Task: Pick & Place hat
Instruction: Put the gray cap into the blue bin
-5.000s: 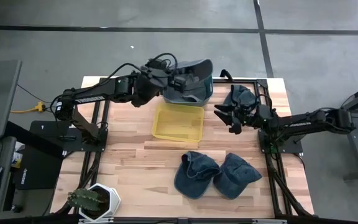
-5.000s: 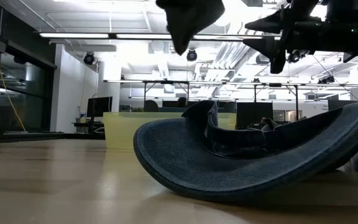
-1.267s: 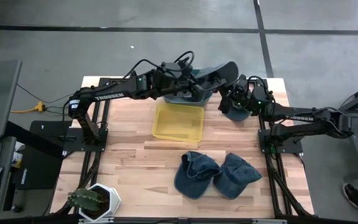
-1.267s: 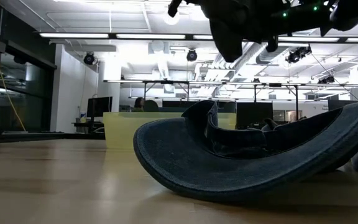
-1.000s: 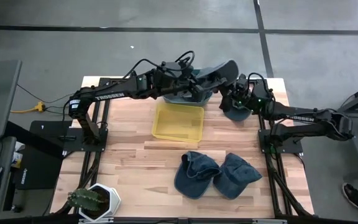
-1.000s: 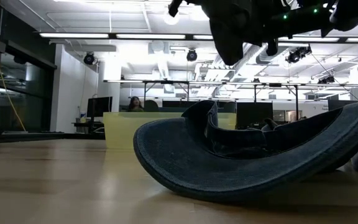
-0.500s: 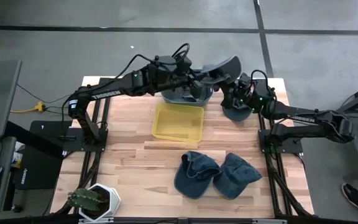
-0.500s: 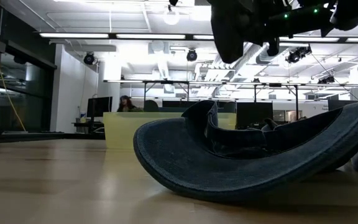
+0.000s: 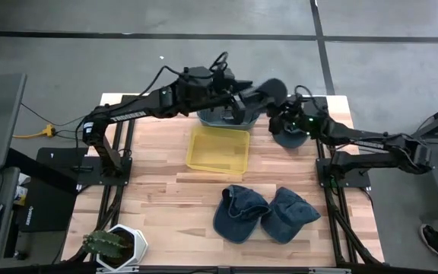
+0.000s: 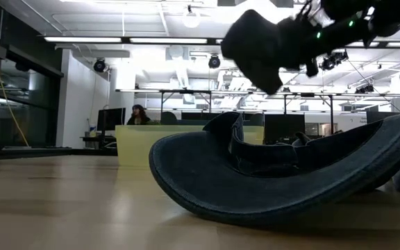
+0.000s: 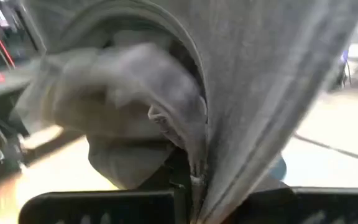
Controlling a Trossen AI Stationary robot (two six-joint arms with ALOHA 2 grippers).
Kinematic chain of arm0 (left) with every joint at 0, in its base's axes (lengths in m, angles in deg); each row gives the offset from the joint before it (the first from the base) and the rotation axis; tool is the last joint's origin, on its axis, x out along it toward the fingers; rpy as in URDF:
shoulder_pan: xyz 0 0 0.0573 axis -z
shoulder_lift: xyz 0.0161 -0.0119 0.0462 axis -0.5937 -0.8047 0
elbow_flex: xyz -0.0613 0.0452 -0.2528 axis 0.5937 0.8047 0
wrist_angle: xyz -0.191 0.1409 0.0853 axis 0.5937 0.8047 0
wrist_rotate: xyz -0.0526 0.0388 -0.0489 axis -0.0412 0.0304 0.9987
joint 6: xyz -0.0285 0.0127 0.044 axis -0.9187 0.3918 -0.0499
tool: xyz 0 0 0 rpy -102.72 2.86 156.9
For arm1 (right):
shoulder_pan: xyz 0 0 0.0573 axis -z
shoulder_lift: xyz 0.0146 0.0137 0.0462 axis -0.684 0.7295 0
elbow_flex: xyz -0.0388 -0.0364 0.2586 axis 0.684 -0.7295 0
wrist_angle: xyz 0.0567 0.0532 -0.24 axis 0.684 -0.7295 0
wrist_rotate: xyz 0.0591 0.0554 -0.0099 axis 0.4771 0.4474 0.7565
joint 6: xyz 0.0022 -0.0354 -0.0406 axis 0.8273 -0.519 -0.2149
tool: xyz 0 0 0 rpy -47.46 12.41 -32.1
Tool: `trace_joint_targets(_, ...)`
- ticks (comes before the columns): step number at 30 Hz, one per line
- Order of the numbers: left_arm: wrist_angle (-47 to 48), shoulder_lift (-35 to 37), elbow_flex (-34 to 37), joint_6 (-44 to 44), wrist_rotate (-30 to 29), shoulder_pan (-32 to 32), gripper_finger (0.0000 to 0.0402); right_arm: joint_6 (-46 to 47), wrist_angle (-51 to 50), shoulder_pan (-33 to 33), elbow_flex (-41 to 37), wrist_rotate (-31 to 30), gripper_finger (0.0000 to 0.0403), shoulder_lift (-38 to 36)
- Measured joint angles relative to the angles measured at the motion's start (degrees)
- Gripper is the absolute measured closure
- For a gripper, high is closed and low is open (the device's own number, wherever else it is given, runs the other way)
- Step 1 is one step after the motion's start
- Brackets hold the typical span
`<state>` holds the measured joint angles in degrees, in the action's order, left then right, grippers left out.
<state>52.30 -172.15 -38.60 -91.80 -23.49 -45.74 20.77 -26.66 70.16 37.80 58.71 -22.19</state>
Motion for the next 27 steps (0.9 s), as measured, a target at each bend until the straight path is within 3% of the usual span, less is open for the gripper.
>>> trace_joint_targets(5,3.2,2.7,0.1,2.9,-2.6,0.0,0.0146,-2.2,-6.2,0.4,1.9,4.7,0.0375,0.1)
trace_joint_targets(8,3.6,4.8,-0.5,5.1,-3.8,0.0,0.0142,-7.1,-15.9,0.5,5.9,6.3,0.0375,1.0)
trace_joint_targets(13,15.4,9.4,-0.4,5.5,-6.7,0.0,0.0149,-16.3,-29.5,1.3,17.0,8.2,0.0375,3.9)
trace_joint_targets(16,25.5,12.1,0.2,4.5,-7.4,0.0,0.0156,-21.8,-36.7,2.4,24.0,9.4,0.0375,8.1)
trace_joint_targets(27,44.2,14.3,0.0,3.3,-11.5,0.0,0.0166,-39.2,-57.4,8.5,51.1,11.7,0.0375,30.9)
